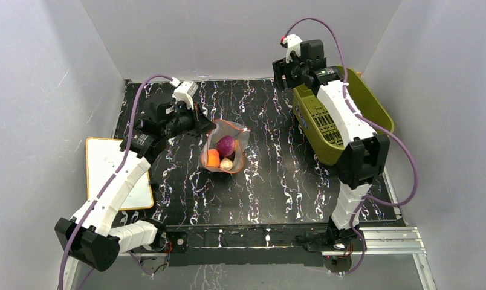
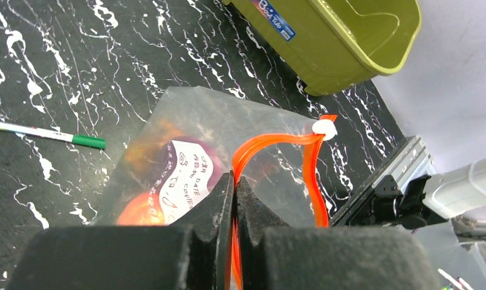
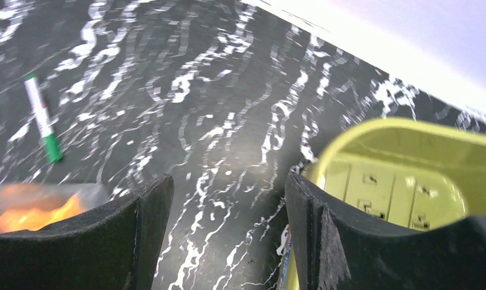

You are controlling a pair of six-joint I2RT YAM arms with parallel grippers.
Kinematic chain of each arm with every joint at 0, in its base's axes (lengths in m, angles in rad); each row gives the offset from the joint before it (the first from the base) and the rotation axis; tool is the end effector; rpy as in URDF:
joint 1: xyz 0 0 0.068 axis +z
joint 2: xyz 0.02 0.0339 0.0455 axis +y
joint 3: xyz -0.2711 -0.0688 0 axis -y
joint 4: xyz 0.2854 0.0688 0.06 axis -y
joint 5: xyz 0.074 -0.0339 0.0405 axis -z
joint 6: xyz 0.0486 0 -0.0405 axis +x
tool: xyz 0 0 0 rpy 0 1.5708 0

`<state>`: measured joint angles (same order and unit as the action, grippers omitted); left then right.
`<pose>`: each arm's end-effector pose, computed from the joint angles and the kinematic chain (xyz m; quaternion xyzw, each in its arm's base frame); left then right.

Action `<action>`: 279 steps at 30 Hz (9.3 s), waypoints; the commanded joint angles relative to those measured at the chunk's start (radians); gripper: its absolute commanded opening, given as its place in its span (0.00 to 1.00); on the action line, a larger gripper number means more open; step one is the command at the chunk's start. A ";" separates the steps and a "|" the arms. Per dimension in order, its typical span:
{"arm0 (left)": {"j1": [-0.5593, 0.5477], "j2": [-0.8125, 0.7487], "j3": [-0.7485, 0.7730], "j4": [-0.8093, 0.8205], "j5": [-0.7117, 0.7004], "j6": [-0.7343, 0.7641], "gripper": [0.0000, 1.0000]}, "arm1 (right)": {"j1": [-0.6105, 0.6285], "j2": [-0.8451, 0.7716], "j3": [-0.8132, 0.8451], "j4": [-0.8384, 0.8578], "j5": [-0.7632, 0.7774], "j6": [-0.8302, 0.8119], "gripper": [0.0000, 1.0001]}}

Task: Place the food in the zip-top bag and seal the zipper
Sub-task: Adjust the bin at the center of the board, then zip the zipper food storage bag at the center of the board.

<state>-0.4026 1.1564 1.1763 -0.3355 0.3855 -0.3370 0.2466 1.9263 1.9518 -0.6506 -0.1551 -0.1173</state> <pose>0.2764 -0.1375 0.3904 0.1385 0.7903 -0.3529 0.4813 0.4802 0.1286 0.3635 -0.1953 0.8666 0.0982 0.4486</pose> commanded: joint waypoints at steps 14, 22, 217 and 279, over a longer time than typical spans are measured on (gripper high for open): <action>-0.001 -0.079 -0.033 0.042 0.048 0.055 0.00 | 0.174 -0.566 -0.627 0.114 -0.706 -0.433 0.71; -0.001 -0.077 -0.046 0.077 0.084 0.028 0.00 | 0.297 -0.698 -0.815 0.375 -0.639 -0.305 0.59; -0.102 -0.033 -0.076 0.205 0.584 0.513 0.00 | 0.401 -0.583 -0.693 0.291 -0.680 -0.335 0.00; -0.102 -0.054 -0.086 0.185 0.586 0.467 0.00 | 0.366 -0.617 -0.654 0.200 -0.771 -0.326 0.31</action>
<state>-0.5079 1.1091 1.0786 -0.1864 0.9291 0.1440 0.5861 1.2896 1.2449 -0.4313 -0.9409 -0.4164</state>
